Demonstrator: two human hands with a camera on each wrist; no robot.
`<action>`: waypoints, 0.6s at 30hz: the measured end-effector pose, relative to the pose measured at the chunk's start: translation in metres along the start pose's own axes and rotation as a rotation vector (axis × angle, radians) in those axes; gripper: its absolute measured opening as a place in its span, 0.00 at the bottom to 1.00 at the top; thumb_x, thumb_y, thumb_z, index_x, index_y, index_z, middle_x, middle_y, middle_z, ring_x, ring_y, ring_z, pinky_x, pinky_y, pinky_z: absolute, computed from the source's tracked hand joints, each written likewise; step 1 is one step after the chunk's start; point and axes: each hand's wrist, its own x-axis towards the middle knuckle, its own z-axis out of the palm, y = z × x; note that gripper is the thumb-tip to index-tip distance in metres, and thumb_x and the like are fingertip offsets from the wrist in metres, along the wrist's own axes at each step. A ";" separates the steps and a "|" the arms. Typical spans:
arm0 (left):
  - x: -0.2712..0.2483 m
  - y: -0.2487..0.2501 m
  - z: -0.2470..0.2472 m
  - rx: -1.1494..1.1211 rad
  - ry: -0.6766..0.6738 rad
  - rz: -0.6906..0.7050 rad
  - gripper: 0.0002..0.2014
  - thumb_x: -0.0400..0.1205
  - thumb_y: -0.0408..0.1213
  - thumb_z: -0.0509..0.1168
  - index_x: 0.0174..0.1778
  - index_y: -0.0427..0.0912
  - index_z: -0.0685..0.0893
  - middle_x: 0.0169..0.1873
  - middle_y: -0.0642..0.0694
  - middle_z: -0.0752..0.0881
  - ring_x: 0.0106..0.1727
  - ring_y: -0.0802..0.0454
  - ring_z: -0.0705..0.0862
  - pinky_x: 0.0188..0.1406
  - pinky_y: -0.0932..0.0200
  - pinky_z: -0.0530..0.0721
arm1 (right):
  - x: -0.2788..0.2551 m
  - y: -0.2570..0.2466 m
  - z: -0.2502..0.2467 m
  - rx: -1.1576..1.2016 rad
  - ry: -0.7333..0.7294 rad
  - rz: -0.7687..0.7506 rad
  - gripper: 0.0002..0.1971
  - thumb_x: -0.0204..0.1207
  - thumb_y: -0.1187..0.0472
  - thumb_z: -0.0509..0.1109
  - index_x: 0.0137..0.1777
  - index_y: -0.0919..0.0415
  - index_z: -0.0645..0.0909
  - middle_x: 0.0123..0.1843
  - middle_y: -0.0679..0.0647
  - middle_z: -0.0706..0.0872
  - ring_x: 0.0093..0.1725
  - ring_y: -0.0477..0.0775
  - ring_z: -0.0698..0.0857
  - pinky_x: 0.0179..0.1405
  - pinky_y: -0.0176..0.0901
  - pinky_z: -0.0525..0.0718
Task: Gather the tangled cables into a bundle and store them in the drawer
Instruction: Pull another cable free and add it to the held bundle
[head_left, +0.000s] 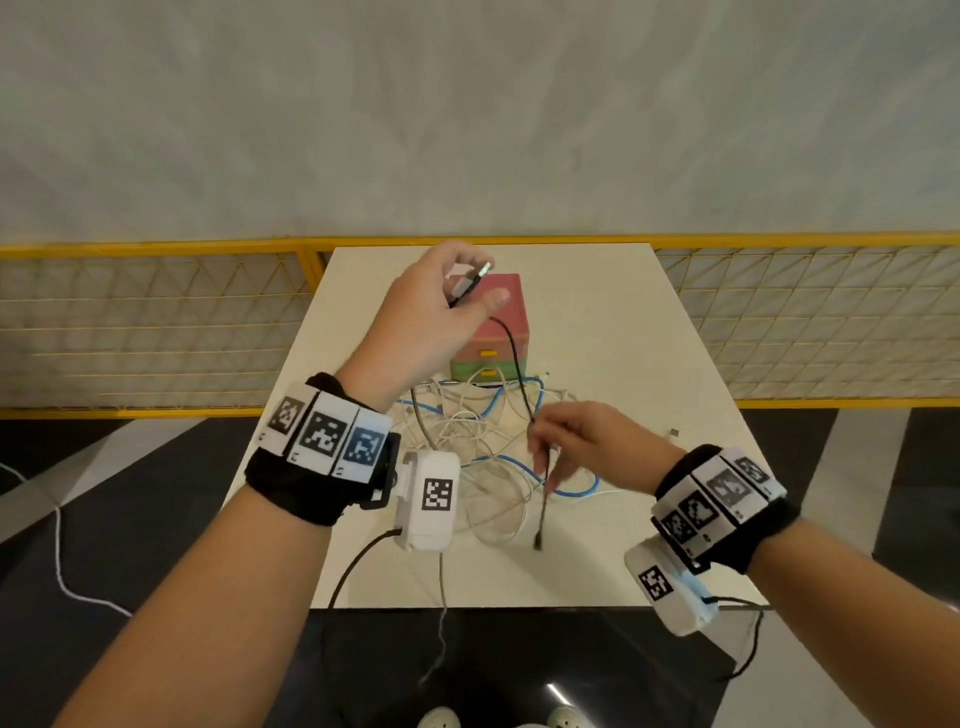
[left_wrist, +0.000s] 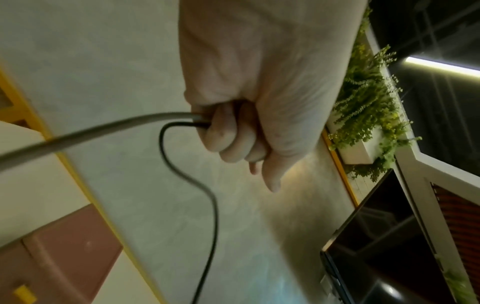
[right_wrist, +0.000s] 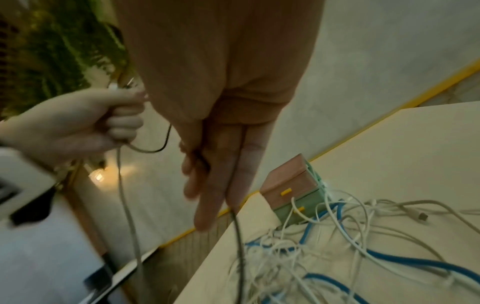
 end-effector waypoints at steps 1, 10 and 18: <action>-0.002 0.003 -0.003 -0.024 -0.038 -0.006 0.08 0.83 0.45 0.67 0.54 0.46 0.84 0.37 0.56 0.82 0.35 0.62 0.78 0.38 0.67 0.74 | -0.004 0.000 0.006 -0.123 -0.120 0.042 0.15 0.86 0.57 0.57 0.48 0.65 0.81 0.43 0.55 0.89 0.37 0.56 0.91 0.44 0.49 0.85; -0.036 0.028 0.018 -0.139 -0.392 0.070 0.16 0.90 0.44 0.51 0.46 0.41 0.80 0.42 0.49 0.82 0.53 0.53 0.81 0.62 0.56 0.76 | -0.013 -0.061 -0.016 -0.287 0.034 -0.183 0.23 0.80 0.42 0.56 0.66 0.56 0.76 0.61 0.48 0.85 0.60 0.45 0.83 0.65 0.42 0.78; -0.029 0.029 0.019 -0.314 -0.040 0.069 0.14 0.91 0.45 0.49 0.42 0.48 0.74 0.25 0.50 0.81 0.36 0.38 0.86 0.41 0.54 0.84 | 0.011 -0.056 0.031 0.295 0.071 -0.385 0.14 0.87 0.62 0.46 0.44 0.66 0.69 0.27 0.45 0.75 0.29 0.52 0.84 0.45 0.63 0.83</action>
